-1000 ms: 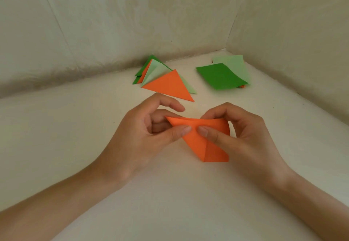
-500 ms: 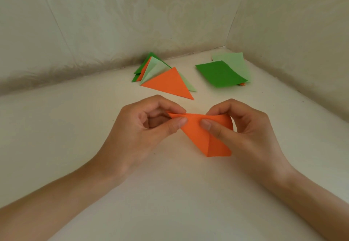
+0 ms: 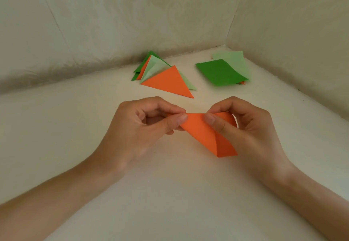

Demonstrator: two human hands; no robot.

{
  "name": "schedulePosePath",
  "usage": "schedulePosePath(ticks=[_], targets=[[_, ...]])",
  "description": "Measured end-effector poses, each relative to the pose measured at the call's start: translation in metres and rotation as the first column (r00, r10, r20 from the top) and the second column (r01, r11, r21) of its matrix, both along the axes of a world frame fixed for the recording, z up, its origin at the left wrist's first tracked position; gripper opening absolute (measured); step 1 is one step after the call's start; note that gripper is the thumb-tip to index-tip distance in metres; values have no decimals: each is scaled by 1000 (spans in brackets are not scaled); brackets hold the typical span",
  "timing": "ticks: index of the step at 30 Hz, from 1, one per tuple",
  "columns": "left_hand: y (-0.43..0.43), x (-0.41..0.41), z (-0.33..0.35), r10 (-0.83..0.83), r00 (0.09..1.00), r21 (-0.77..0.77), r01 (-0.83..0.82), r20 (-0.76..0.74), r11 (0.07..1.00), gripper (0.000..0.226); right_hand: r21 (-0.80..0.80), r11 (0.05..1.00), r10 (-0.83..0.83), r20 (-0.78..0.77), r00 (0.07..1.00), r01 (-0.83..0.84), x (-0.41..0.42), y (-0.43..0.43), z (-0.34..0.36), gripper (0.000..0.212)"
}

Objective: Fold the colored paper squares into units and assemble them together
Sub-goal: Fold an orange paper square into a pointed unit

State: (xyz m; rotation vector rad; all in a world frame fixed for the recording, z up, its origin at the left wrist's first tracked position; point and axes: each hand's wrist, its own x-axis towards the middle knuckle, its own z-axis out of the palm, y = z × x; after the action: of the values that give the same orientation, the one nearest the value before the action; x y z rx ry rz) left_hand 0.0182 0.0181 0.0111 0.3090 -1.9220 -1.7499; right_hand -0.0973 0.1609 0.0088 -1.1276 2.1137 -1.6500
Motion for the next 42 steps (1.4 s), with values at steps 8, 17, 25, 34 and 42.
schedulePosePath(ticks=[8, 17, 25, 34, 42], targets=[[-3, 1, 0, 1, 1000, -49, -1, -1, 999, 12, -3, 1000, -7, 7, 1000, 7, -1, 1, -1, 2], [-8, 2, -2, -58, 996, -42, 55, -61, 998, 23, -45, 999, -18, -5, 1000, 18, -3, 3, 0, 3], [-9, 1, -4, -55, 995, -39, 51, -87, 998, 21, -73, 997, -46, -94, 995, 39, 0, 4, -1, 8], [-10, -1, -7, -47, 993, -52, 42, -112, 998, 17, -74, 996, -56, -86, 995, 50, -1, 4, -1, 7], [-8, -1, -6, -38, 991, -81, 28, -126, 996, 16, -57, 996, -78, -99, 992, 72, 0, 4, 0, 7]])
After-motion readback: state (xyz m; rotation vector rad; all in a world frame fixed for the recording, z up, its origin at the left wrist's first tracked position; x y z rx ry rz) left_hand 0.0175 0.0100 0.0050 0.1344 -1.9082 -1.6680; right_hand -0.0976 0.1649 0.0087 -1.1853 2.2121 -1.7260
